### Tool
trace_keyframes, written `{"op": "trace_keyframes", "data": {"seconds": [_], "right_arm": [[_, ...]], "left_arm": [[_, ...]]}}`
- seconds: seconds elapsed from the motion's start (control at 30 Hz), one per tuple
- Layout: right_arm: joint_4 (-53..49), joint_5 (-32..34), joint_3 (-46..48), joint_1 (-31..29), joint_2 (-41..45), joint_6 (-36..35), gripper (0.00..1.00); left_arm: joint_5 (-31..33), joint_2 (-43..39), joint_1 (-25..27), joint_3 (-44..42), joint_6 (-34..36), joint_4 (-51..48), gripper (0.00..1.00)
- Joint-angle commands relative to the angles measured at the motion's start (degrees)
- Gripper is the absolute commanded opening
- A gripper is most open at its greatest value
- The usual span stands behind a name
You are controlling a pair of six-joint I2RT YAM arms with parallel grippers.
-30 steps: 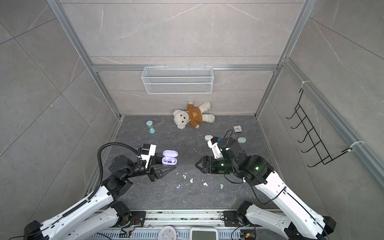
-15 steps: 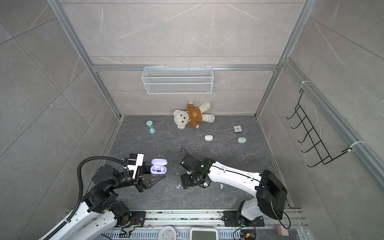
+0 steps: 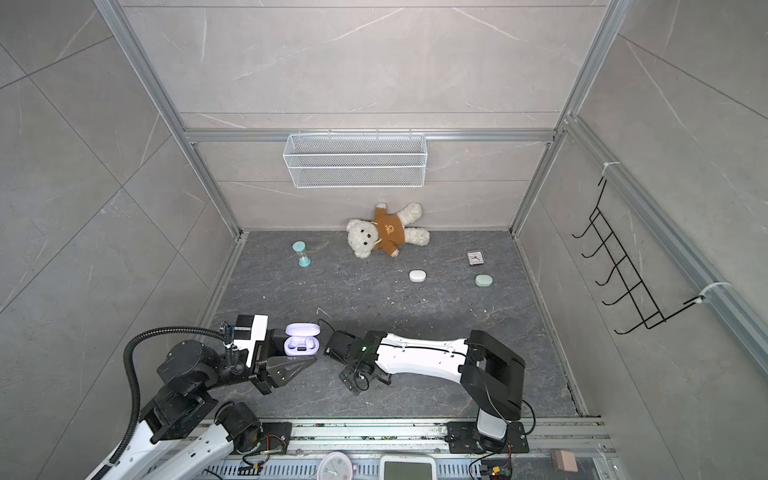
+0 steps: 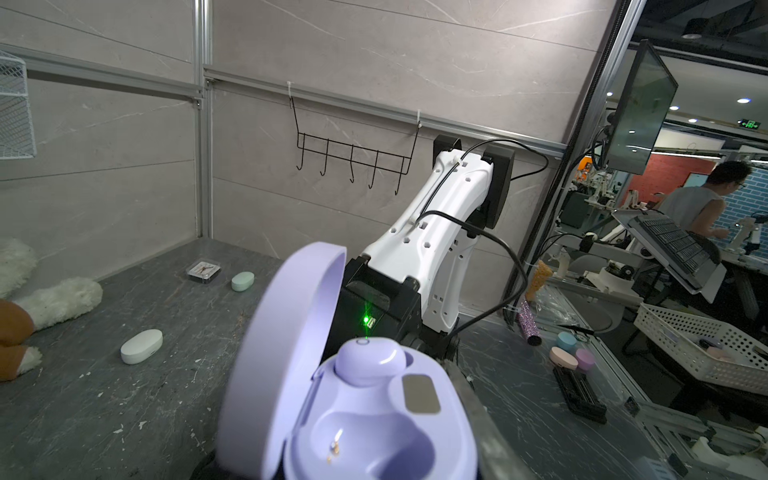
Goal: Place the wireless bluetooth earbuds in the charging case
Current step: 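Move the right gripper over the second lavender earbud near the robot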
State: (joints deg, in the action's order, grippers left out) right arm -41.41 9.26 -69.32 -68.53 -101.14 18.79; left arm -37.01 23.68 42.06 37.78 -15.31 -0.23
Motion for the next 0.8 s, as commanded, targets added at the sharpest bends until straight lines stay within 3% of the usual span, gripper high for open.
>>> {"op": "trace_keyframes", "data": {"seconds": [0.0,0.77], "right_arm": [[-3.28,5.77,-2.55,-1.19,-3.08,-4.69,0.86],[-3.54,11.66,-7.97,-1.78,-12.09,-7.31,0.92]], "left_arm": [[0.75,-0.65,-0.10,2.99,2.02,-0.27,0.14],[0.74,2.32,-0.14,2.91,1.24,2.78,0.15]]}}
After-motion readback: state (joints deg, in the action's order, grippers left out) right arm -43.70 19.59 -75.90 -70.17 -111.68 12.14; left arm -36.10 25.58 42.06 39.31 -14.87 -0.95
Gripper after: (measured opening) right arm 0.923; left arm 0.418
